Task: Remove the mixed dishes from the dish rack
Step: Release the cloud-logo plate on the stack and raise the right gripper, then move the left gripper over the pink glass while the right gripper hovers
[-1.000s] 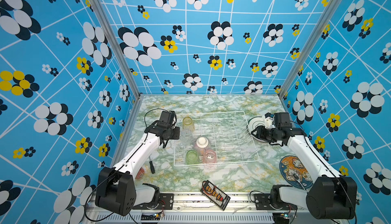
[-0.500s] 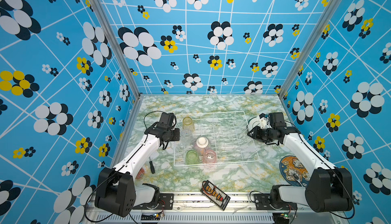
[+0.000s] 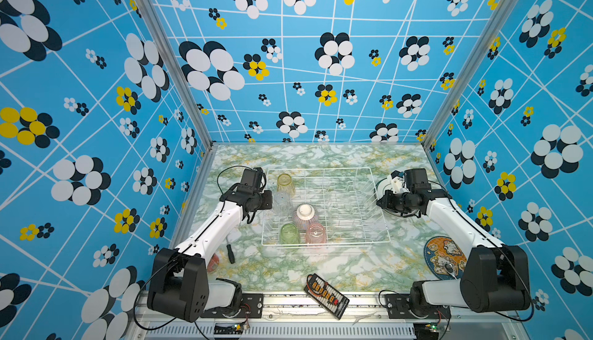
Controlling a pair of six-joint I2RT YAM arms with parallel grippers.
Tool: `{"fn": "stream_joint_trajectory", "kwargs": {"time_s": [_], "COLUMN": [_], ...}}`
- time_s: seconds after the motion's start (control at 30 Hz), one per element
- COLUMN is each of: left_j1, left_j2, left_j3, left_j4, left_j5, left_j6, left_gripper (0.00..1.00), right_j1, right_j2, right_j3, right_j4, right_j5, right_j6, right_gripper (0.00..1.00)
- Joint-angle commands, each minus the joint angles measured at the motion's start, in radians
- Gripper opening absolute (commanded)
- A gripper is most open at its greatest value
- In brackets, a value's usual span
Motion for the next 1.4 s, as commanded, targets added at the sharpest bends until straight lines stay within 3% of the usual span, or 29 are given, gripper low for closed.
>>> {"fn": "stream_joint_trajectory", "kwargs": {"time_s": [0.0, 0.47, 0.7, 0.97, 1.13, 1.37], "left_j1": [-0.018, -0.023, -0.025, -0.024, -0.026, -0.034], "left_j2": [0.051, 0.167, 0.196, 0.195, 0.132, -0.056], "left_j3": [0.020, 0.120, 0.133, 0.136, 0.117, 0.032], "left_j4": [0.010, 0.065, 0.085, 0.103, 0.125, 0.183], "left_j5": [0.116, 0.164, 0.178, 0.139, 0.100, -0.034], "left_j6": [0.034, 0.044, 0.041, 0.047, 0.043, 0.065], "left_gripper": [0.05, 0.06, 0.23, 0.35, 0.38, 0.42], "right_j1": [0.020, 0.021, 0.012, 0.010, 0.005, -0.002], "right_j2": [0.041, 0.143, 0.201, 0.196, 0.146, 0.114], "right_j3": [0.022, 0.127, 0.174, 0.175, 0.162, 0.170], "right_j4": [0.033, 0.030, 0.024, 0.018, 0.028, 0.012], "right_j5": [0.017, 0.102, 0.132, 0.123, 0.125, 0.132], "right_j6": [0.060, 0.050, 0.037, 0.037, 0.030, 0.022], "right_gripper": [0.00, 0.00, 0.00, 0.00, 0.32, 0.64]}}
